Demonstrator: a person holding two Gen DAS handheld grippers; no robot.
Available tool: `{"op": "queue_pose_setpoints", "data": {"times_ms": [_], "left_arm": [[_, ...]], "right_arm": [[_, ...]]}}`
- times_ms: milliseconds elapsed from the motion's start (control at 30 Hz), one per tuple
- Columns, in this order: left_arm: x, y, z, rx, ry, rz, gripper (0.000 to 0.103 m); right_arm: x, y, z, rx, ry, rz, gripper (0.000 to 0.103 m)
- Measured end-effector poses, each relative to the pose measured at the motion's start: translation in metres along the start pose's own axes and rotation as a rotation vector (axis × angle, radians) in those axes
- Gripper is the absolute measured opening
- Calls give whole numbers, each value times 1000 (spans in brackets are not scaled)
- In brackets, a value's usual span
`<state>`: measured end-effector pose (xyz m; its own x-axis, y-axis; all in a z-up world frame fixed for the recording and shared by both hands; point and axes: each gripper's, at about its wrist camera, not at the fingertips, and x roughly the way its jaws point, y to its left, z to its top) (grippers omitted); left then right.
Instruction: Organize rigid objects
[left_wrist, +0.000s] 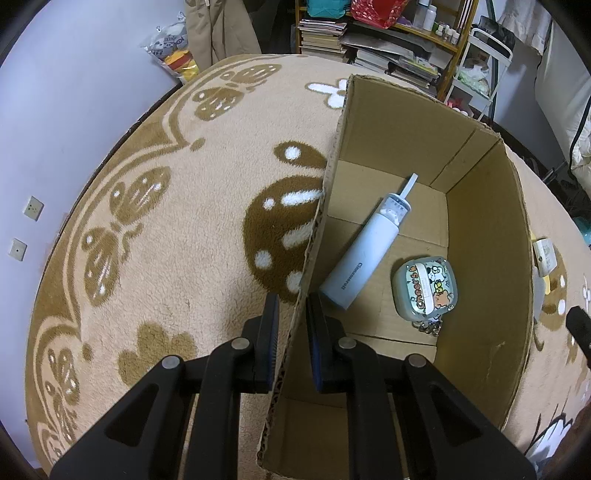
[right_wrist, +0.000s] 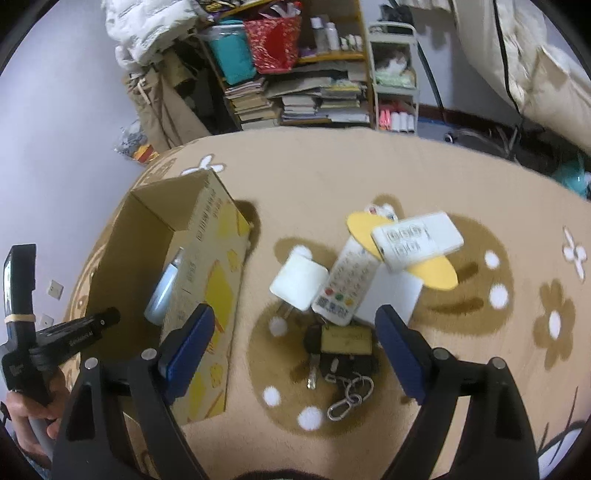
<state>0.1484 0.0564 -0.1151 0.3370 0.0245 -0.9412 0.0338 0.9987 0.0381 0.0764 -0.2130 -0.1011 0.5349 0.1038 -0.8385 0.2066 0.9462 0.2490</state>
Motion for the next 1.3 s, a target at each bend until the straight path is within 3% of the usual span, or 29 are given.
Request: {"op": "queue_pose_setpoints", "data": {"times_ms": [867, 1033, 1300], "left_arm": [[0, -1, 0, -3, 1, -2, 15], [0, -1, 0, -4, 1, -3, 15], [0, 0, 0, -7, 3, -8, 15]], "right_arm": [[67, -57, -37, 229, 149, 73, 93], [75, -56, -39, 209, 153, 45, 73], [80, -67, -39, 270, 125, 95, 73]]}}
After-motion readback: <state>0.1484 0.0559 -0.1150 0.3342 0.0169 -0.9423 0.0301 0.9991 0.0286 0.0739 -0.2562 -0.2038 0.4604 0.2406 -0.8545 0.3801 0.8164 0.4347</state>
